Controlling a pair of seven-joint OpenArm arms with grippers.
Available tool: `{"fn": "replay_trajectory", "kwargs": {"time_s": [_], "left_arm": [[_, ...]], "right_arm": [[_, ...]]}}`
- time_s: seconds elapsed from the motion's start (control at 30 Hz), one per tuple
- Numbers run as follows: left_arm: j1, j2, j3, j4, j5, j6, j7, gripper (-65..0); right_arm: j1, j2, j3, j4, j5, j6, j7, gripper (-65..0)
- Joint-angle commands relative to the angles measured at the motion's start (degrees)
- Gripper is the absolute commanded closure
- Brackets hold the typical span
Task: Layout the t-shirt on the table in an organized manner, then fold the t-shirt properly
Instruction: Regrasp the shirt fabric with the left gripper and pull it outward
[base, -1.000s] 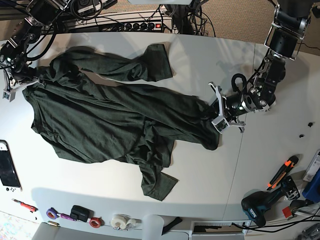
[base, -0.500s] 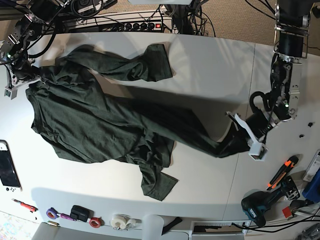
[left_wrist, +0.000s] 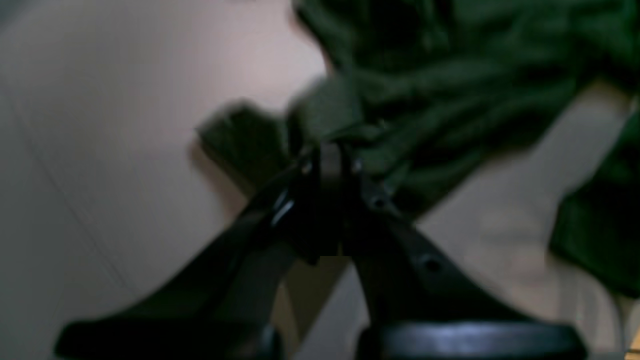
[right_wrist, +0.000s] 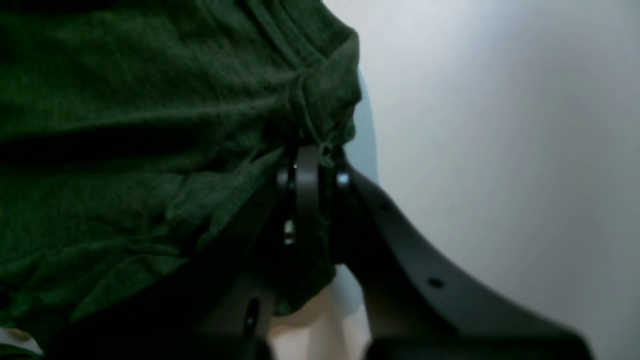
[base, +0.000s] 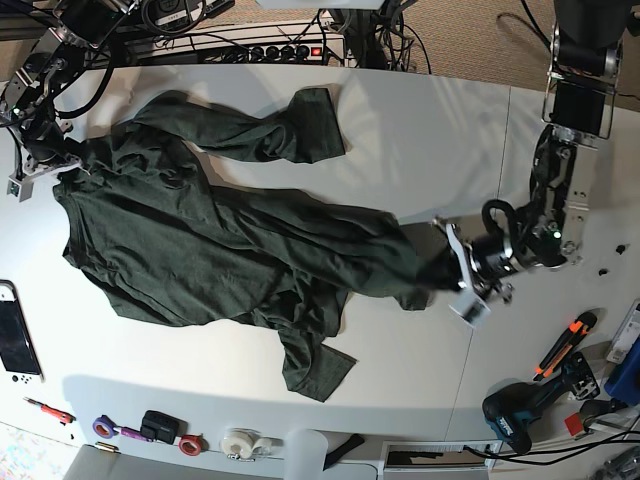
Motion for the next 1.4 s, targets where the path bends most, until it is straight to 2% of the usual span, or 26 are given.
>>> {"fn": "replay_trajectory", "kwargs": {"time_s": [0.0, 0.1, 0.2, 0.3, 0.43, 0.47, 0.57, 0.6, 0.8, 0.9, 1.1, 1.23, 1.37], "left_arm": [[-1.84, -0.52, -0.26, 0.98, -1.05, 0.22, -2.08, 0.0], [-2.4, -0.55, -0.26, 0.98, -0.74, 1.9, -7.58, 0.0], [-3.5, -0.59, -0.26, 0.98, 4.48, 3.72, -11.93, 0.0], [-4.31, -1.4, -0.26, 0.98, 9.18, 3.89, -12.0, 0.0], [-4.24, -4.66, -0.26, 0.98, 9.77, 3.87, -11.8, 0.0], [-4.26, -5.55, -0.26, 0.98, 9.6, 3.89, -11.85, 0.0], [-4.24, -8.15, -0.26, 0.98, 8.02, 3.87, -11.82, 0.0], [-4.24, -8.83, -0.26, 0.98, 7.54, 3.87, -11.82, 0.0], [-3.5, -10.14, -0.26, 0.98, 7.21, 3.89, -11.8, 0.0], [-2.25, -9.99, -0.26, 0.98, 7.19, 3.85, -11.85, 0.0], [0.81, -9.57, -0.26, 0.98, 6.62, 3.87, -12.09, 0.0], [3.23, -8.26, -0.26, 0.98, 6.03, 3.85, -13.16, 0.0], [5.57, -4.5, -0.26, 0.98, 5.99, 2.73, -13.38, 0.0]], "right_arm": [[0.66, 1.2, 0.2, 0.85, 0.46, -0.07, 1.66, 0.0], [0.63, 1.2, 0.17, 0.85, 0.46, -0.07, 2.91, 0.0], [0.81, 1.25, 0.2, 0.85, 0.26, -0.07, 3.96, 0.0], [0.94, 1.27, 0.17, 0.85, -1.11, 0.44, 3.69, 0.0], [0.92, 1.2, 0.2, 0.85, -3.3, 0.42, 2.86, 0.0], [0.92, 1.2, 0.2, 0.85, -3.41, 0.42, 2.69, -2.2], [0.92, 1.2, 0.2, 0.85, -3.37, 0.39, 2.82, -15.7], [0.92, 1.2, 0.2, 0.85, -3.37, 0.39, 2.99, -18.0], [0.87, 1.2, 0.2, 0.85, -3.23, 0.39, 1.86, -19.0], [0.5, 1.18, 0.2, 0.85, -0.24, 0.61, -0.94, -19.2], [-2.99, 0.28, 0.39, 0.85, 10.58, 6.95, -2.64, -19.2], [-5.29, -3.61, 1.84, 0.85, 17.57, 13.2, -4.92, -19.2], [-7.23, -7.48, 3.61, 0.85, 24.15, 16.63, -7.58, -19.2]]}}
